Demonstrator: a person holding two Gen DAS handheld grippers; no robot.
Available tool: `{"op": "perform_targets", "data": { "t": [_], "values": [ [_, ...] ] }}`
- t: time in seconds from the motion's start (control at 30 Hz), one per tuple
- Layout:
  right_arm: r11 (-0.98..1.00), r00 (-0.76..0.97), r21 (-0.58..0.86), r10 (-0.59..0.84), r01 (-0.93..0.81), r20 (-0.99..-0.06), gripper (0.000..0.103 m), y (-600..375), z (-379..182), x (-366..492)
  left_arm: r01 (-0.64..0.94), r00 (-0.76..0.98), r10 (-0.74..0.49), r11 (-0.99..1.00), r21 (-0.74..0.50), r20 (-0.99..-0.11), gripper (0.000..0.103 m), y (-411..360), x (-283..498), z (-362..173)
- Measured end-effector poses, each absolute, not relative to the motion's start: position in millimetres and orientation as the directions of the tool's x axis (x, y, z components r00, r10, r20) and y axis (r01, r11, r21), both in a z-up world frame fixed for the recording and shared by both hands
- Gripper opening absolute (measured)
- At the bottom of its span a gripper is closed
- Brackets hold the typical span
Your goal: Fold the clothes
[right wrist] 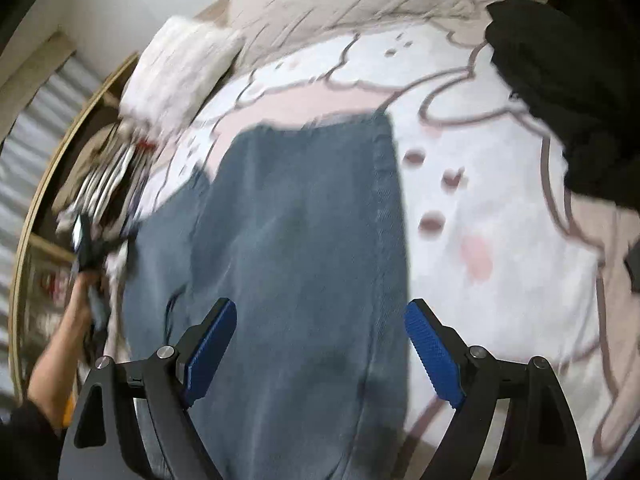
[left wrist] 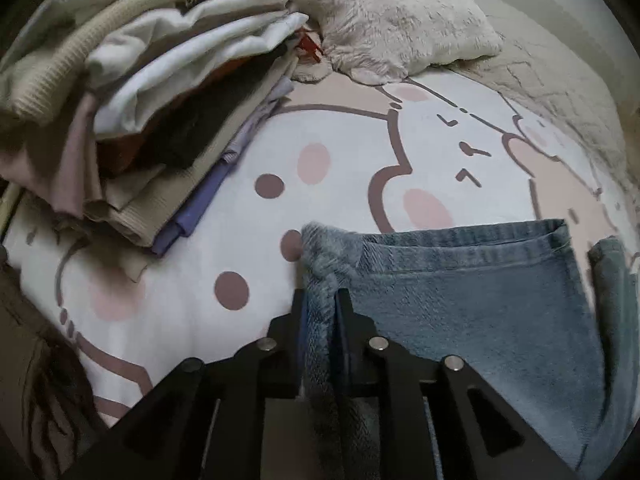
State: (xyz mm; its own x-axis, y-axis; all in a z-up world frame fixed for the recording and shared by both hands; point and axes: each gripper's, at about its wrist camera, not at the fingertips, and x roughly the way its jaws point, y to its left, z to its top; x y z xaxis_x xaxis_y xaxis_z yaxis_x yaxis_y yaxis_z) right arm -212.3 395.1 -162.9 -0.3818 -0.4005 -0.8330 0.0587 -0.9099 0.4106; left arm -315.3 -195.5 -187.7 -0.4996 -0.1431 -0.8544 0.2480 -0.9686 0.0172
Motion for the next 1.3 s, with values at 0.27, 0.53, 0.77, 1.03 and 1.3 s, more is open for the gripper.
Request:
{"op": "perform_targets", "data": {
  "t": [0.27,0.53,0.77,1.03,1.3],
  "values": [
    [-0.937,-0.471,0.348,-0.292,-0.035,-0.832,0.086,407,-215,-324,0.168,-0.571,-0.078,-0.986,-0.023,-0.817,0.045,-189,-283,-142],
    [-0.983,-0.457,0.179,-0.172,0.029,-0.872,0.010,380,-253,-363,0.078,-0.513,0.002,-0.996,-0.048,-0.858,0.045,-168,-227,-131],
    [-0.996,-0.455,0.050,-0.009,-0.079,-0.891,0.009,434,-245,-355,0.040,-0.455,0.058,-0.996,-0.085,-0.889,0.045,-153,-182,-143],
    [-0.986,-0.458,0.125,-0.060,-0.113,-0.887,0.095,446,-223,-309,0.040,-0.449,0.091,-0.992,-0.122,-0.889,0.045,-143,-153,-144],
    [-0.969,-0.448,0.225,-0.155,-0.107,-0.880,0.095,449,-191,-240,0.022,-0.425,0.168,-0.980,-0.196,-0.890,0.045,-108,-89,-147]
  ]
}}
